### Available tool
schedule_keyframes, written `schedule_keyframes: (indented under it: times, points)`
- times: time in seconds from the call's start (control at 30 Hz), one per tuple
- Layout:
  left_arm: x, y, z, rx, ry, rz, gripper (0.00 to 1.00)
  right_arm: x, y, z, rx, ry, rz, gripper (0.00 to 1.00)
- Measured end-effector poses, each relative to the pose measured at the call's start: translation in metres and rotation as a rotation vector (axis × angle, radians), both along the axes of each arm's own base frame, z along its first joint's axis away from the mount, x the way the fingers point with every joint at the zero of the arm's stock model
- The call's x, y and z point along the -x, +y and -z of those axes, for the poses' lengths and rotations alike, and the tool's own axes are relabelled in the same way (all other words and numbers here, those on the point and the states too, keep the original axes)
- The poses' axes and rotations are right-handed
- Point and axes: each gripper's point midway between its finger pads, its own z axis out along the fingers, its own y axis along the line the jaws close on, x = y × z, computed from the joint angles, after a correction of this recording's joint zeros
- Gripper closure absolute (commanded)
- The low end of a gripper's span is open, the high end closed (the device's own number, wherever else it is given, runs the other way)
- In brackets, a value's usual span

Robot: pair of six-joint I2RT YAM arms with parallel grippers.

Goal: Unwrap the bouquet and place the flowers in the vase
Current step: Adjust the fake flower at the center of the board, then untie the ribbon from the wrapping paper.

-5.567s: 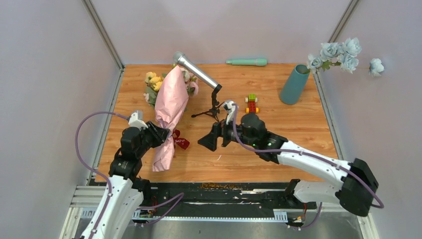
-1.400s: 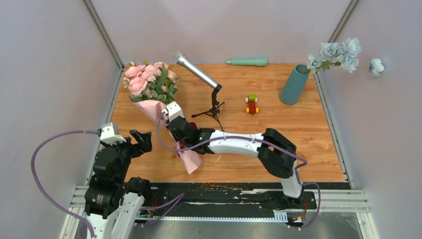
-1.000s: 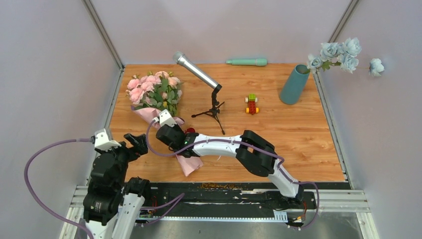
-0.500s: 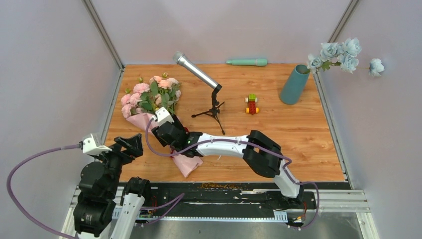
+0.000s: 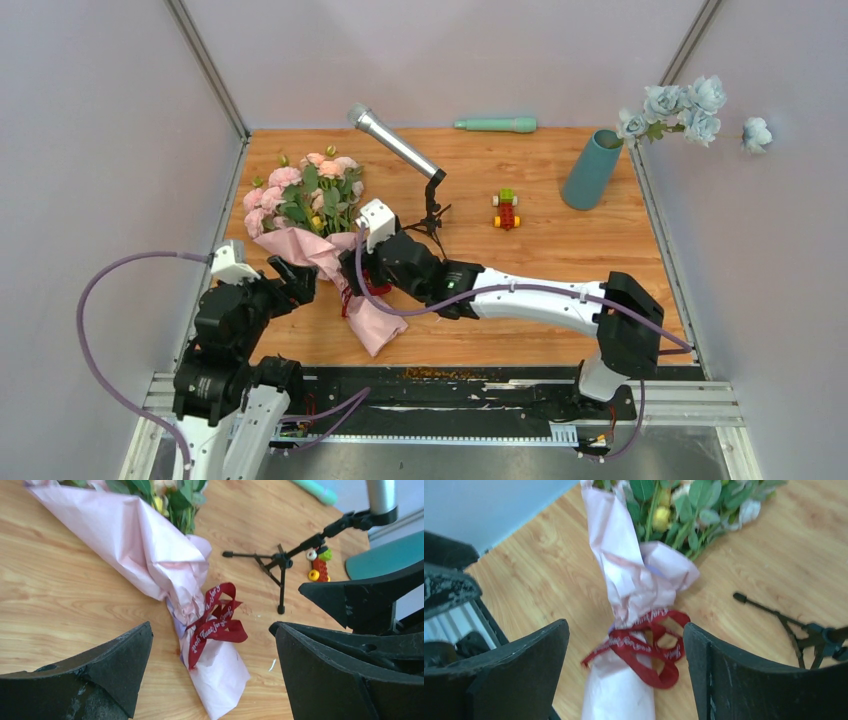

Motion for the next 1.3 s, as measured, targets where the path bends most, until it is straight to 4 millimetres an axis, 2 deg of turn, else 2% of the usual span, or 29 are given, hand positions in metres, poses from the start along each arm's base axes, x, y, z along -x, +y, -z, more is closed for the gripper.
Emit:
schedule_keyframes:
  times: [0.1,0.27,0.37,0.47,0.63,0.77,0.93,1.03,1.13,1.2,1.3]
  points:
    - [-0.009,-0.009,0.026,0.026,0.054,0.029,0.0,0.001,-0.019,0.025,0.015,0.074,-0.031,0.14]
    - [-0.027,-0.02,0.07,0.066,0.14,0.047,0.0,-0.005,-0.053,0.089,0.035,0.271,-0.08,0.14]
    - [-0.039,-0.024,0.089,0.09,0.17,0.039,0.0,-0.001,-0.067,0.113,0.009,0.383,-0.114,0.14]
    - [-0.051,-0.025,0.095,0.096,0.175,0.031,0.0,0.006,-0.067,0.115,-0.03,0.44,-0.162,0.17]
    - [-0.068,-0.025,0.103,0.091,0.169,0.013,0.02,0.013,-0.056,0.103,-0.101,0.468,-0.238,0.18]
    - [-0.074,-0.022,0.115,0.08,0.181,-0.006,0.05,0.017,-0.052,0.116,-0.099,0.513,-0.257,0.18]
    - [-0.078,-0.021,0.132,0.077,0.2,-0.017,0.16,0.021,-0.049,0.133,-0.086,0.557,-0.273,0.18]
    - [-0.083,-0.02,0.136,0.073,0.208,-0.022,0.24,0.02,-0.045,0.141,-0.076,0.575,-0.28,0.2]
    - [-0.089,-0.018,0.141,0.061,0.221,-0.03,0.31,0.018,-0.038,0.148,-0.071,0.588,-0.291,0.24]
    - [-0.092,-0.016,0.144,0.052,0.225,-0.038,0.4,0.017,-0.034,0.15,-0.074,0.592,-0.301,0.27]
    - [-0.095,-0.013,0.15,0.035,0.23,-0.045,0.52,0.018,-0.031,0.156,-0.073,0.605,-0.313,0.36]
